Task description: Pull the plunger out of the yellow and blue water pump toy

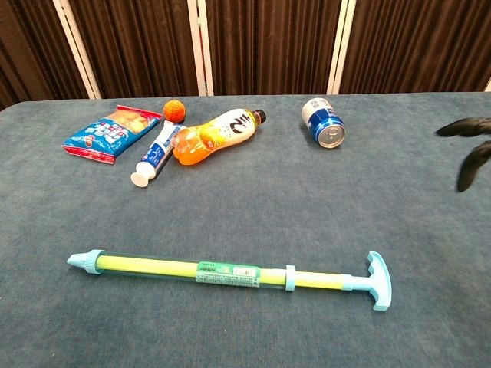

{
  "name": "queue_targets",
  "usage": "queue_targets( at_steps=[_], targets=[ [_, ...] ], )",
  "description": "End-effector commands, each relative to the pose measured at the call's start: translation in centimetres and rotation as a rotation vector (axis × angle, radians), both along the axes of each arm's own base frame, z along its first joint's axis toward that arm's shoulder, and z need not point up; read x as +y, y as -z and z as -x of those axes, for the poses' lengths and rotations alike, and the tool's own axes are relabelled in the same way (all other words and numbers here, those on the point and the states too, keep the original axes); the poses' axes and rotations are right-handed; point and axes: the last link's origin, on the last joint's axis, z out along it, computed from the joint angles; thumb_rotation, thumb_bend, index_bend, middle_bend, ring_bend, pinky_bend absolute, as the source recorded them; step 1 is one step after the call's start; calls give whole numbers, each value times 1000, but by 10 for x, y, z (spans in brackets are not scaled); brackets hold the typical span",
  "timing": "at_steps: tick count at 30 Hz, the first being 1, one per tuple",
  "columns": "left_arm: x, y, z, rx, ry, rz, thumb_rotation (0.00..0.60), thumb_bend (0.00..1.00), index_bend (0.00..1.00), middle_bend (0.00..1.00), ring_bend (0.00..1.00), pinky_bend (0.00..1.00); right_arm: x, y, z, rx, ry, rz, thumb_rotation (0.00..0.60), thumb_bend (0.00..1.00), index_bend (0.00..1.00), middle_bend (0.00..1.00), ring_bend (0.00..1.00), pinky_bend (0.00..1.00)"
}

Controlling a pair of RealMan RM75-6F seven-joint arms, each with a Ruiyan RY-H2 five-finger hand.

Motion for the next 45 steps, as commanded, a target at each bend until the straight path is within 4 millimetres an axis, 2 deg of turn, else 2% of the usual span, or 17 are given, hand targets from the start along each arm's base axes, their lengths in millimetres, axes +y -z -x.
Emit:
queue_targets(
  at_steps=[1,5,10,19,31,45],
  targets=[
    [0,0,0,0,0,1,600,0,0,0,0,73,0,16,-18,-38,-2,-34,600,150,381,68,9,0],
    [0,0,0,-2,0,2,600,0,0,0,0,73,2,27,-28,-53,11,-42,600,177,395,75,13,0],
    [1,0,1,0,-1,4,600,0,0,0,0,73,5,38,-30,-47,33,-58,600,180,401,77,13,0],
    [0,1,1,1,0,3,600,0,0,0,0,73,-6,72,-39,-28,57,-63,600,184,416,78,13,0],
    [2,1,1,0,-1,6,600,0,0,0,0,73,-5,97,-51,-50,60,-75,600,210,446,77,13,0],
    [3,2,2,-5,-6,12,600,0,0,0,0,73,-10,125,-55,-13,122,-69,600,237,454,77,10,0]
  ],
)
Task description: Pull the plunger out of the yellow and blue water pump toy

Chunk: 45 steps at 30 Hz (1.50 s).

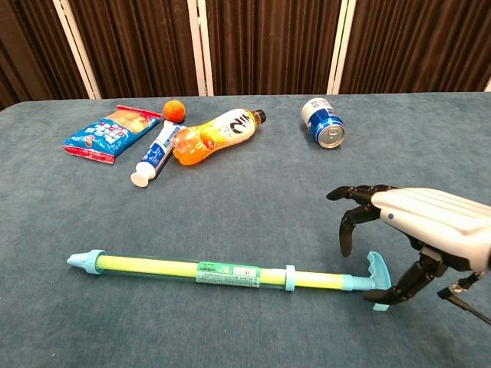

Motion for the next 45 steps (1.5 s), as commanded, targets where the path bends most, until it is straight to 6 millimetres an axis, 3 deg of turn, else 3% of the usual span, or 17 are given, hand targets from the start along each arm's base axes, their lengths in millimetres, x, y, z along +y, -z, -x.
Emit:
queue_targets(
  at_steps=[1,9,33,39,45],
  targets=[
    [1,0,0,-1,-1,2,600,0,0,0,0,73,0,5,0,9,7,-1,600,238,454,77,9,0],
    [1,1,0,-2,-1,3,600,0,0,0,0,73,-2,18,4,32,21,4,600,266,461,77,9,0],
    [2,1,-1,-6,3,2,600,0,0,0,0,73,1,31,14,50,45,1,600,296,494,77,9,0],
    [2,1,-1,-7,2,3,600,0,0,0,0,73,-2,33,16,75,36,13,600,390,503,77,9,0],
    [2,1,0,-2,2,5,600,0,0,0,0,73,-2,33,19,87,51,15,600,557,598,98,9,0]
  ],
)
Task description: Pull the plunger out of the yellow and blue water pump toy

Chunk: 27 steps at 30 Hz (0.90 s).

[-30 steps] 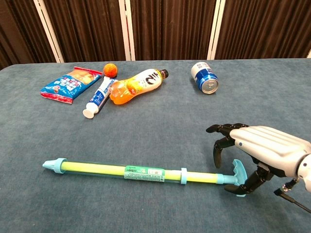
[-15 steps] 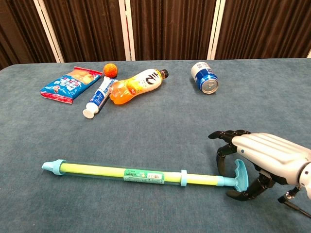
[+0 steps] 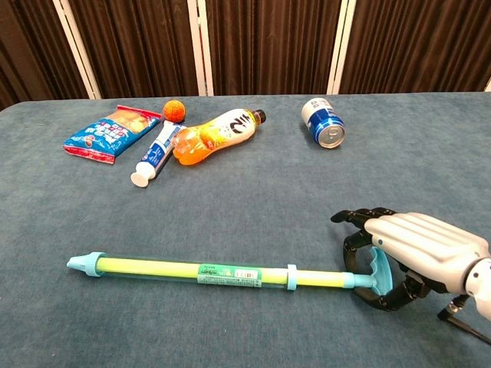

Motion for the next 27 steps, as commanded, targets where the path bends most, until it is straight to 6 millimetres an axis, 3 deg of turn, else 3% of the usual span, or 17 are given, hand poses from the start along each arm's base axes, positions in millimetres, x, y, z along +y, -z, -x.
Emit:
queue_targets(
  at_steps=[1,9,20,27],
  targets=[
    [0,0,0,1,0,1,600,0,0,0,0,73,1,0,2,7,2,1,600,576,615,105,9,0],
    [0,1,0,1,-1,5,600,13,8,0,0,73,-1,-9,-1,0,0,21,600,594,652,125,17,0],
    [9,3,-2,-22,-33,28,600,100,186,34,0,89,-10,-35,-25,-27,-63,77,600,594,675,143,20,0],
    [19,9,-16,-16,-11,48,600,113,253,58,0,94,-22,-46,-37,-14,-72,113,600,593,679,146,22,0]
  ],
)
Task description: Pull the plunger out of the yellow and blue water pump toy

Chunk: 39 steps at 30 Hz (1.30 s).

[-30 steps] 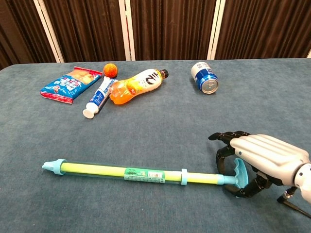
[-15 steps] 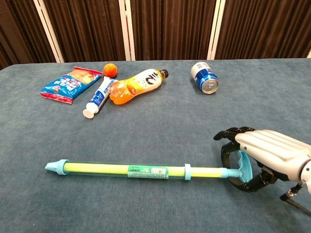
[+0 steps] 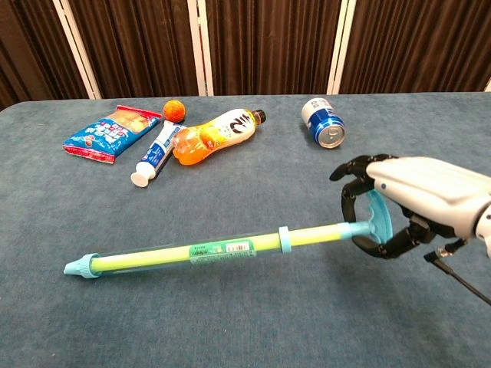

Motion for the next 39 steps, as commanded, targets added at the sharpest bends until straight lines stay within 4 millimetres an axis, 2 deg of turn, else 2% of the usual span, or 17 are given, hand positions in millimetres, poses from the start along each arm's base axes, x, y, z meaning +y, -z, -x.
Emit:
queue_targets(
  at_steps=[1,15,17,28,39],
  targets=[
    [4,4,-7,8,15,14,600,118,263,61,0,94,-6,-5,-5,2,-2,18,600,594,678,146,22,0],
    [36,54,-52,48,80,116,600,133,331,85,0,95,-25,-23,-21,-13,5,105,600,595,677,146,21,0],
    [44,70,-63,56,101,142,600,133,339,85,0,94,-27,-27,-21,-10,2,116,600,595,677,146,21,0],
    [66,124,-91,87,107,228,600,156,384,86,0,95,-36,-40,-27,-26,14,137,600,599,677,147,22,0],
    [79,147,-106,114,127,235,600,192,427,86,0,95,-34,-48,-25,-40,21,142,600,607,678,148,23,0]
  ],
)
